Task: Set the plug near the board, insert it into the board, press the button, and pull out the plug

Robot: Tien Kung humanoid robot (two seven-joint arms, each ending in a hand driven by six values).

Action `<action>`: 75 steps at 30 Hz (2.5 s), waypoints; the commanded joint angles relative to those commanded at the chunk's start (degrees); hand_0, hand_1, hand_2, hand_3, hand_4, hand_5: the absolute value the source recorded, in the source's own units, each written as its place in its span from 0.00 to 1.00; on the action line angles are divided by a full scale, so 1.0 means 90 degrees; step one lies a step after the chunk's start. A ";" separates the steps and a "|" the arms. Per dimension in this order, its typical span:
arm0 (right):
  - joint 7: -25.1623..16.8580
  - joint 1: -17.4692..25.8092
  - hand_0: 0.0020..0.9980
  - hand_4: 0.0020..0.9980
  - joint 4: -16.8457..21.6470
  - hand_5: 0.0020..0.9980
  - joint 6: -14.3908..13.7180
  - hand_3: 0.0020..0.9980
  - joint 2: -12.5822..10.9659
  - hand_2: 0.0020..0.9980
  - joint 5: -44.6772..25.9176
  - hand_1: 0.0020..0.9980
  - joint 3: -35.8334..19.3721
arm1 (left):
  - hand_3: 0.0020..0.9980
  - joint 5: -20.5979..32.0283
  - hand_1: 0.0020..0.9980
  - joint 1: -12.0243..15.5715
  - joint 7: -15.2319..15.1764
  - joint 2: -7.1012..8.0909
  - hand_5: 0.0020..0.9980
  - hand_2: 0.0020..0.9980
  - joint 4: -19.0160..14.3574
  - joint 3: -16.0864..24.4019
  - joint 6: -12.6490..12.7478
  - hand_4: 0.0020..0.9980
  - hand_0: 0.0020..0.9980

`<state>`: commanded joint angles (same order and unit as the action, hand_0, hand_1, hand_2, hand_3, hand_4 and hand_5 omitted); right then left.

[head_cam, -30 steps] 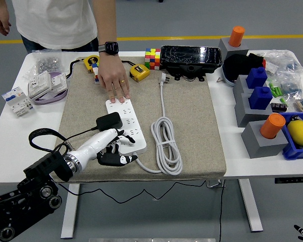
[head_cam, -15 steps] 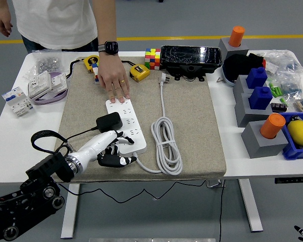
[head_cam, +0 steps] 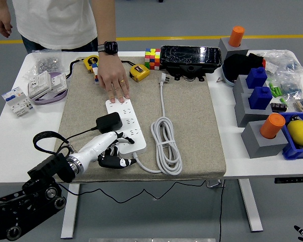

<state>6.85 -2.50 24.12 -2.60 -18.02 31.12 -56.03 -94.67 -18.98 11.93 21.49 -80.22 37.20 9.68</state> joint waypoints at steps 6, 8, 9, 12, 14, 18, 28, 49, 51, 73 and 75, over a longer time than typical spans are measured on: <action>0.0000 0.0012 0.56 0.97 -0.0001 0.50 0.0003 0.60 0.0005 0.62 0.0002 0.64 -0.0001 | 0.72 -0.0250 0.08 0.0032 0.0141 0.0000 0.36 0.16 0.0028 0.0020 -0.0105 0.87 0.08; -0.0001 0.0014 0.56 0.97 -0.0003 0.50 0.0002 0.60 0.0010 0.62 0.0003 0.64 -0.0013 | 0.72 -0.0254 0.08 0.0039 0.0169 0.0004 0.36 0.16 0.0019 0.0016 -0.0134 0.87 0.08; -0.0001 0.0015 0.56 0.97 -0.0004 0.50 0.0003 0.60 0.0012 0.62 0.0001 0.64 -0.0017 | 0.72 -0.0250 0.08 0.0041 0.0176 0.0006 0.36 0.16 0.0012 0.0015 -0.0145 0.87 0.08; -0.0001 0.0015 0.56 0.97 -0.0007 0.50 0.0005 0.60 0.0019 0.62 0.0002 0.64 -0.0024 | 0.71 -0.0256 0.08 0.0041 0.0156 0.0002 0.36 0.16 0.0004 0.0025 -0.0150 0.87 0.08; -0.0003 0.0016 0.56 0.97 0.0000 0.50 0.0004 0.60 0.0022 0.62 0.0004 0.64 -0.0035 | 0.71 -0.0217 0.08 0.0055 0.0026 0.0005 0.36 0.16 -0.0031 0.0042 -0.0096 0.87 0.08; -0.0004 0.0025 0.56 0.97 -0.0003 0.50 0.0000 0.60 0.0020 0.62 0.0006 0.64 -0.0037 | 0.67 0.0334 0.08 0.0081 -0.0609 0.0017 0.37 0.16 -0.0185 0.0095 0.0257 0.87 0.09; -0.0009 0.0039 0.56 0.97 -0.0004 0.50 -0.0004 0.60 0.0035 0.62 0.0002 0.64 -0.0031 | 0.60 0.1172 0.28 -0.0102 -0.1872 -0.0052 0.36 0.44 0.0122 0.0284 0.1167 0.87 0.28; -0.0012 0.0037 0.56 0.97 -0.0014 0.50 -0.0004 0.60 0.0045 0.62 -0.0016 0.64 -0.0021 | 0.80 -0.0113 0.82 -0.0681 -0.0926 -0.0317 0.38 0.79 0.1532 0.0258 0.1553 1.00 0.75; -0.0012 0.0032 0.56 0.97 -0.0008 0.50 -0.0005 0.60 0.0041 0.62 -0.0015 0.64 -0.0021 | 0.80 -0.0113 0.82 -0.0701 -0.0873 -0.0329 0.38 0.79 0.1584 0.0226 0.1540 1.00 0.75; -0.0006 0.0028 0.56 0.97 -0.0008 0.50 -0.0004 0.61 0.0024 0.62 -0.0022 0.64 0.0003 | 0.55 0.0013 0.33 -0.0946 -0.0728 -0.0483 0.00 0.39 0.2010 -0.0058 0.1709 0.61 0.32; -0.0005 0.0026 0.56 0.97 -0.0007 0.50 -0.0003 0.61 0.0022 0.62 -0.0023 0.64 -0.0001 | 0.55 0.0012 0.33 -0.0945 -0.0796 -0.0483 0.00 0.39 0.1998 -0.0057 0.1766 0.61 0.32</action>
<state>6.80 -2.26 24.05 -2.63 -17.82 30.92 -56.04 -94.57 -27.49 4.76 17.14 -62.25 36.69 25.58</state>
